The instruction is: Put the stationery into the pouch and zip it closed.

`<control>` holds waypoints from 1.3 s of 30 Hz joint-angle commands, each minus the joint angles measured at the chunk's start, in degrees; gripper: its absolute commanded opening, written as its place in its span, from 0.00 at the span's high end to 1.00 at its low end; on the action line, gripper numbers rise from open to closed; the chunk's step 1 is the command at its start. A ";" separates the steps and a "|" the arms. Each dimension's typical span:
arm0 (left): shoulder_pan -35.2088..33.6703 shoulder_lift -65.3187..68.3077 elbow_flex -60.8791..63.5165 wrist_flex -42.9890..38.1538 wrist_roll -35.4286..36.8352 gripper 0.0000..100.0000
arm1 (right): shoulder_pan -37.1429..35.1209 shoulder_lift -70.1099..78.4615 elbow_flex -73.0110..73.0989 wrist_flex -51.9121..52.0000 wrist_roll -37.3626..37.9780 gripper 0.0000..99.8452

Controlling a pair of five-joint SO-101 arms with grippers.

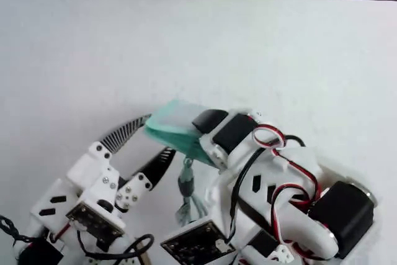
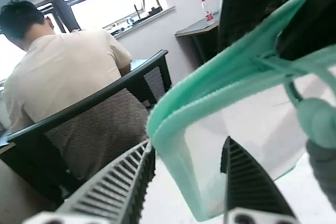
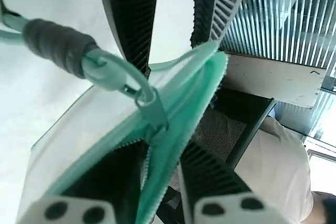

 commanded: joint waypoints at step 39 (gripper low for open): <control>4.97 0.04 5.45 -1.23 -0.53 0.82 | -6.81 6.64 2.99 -0.48 1.58 0.98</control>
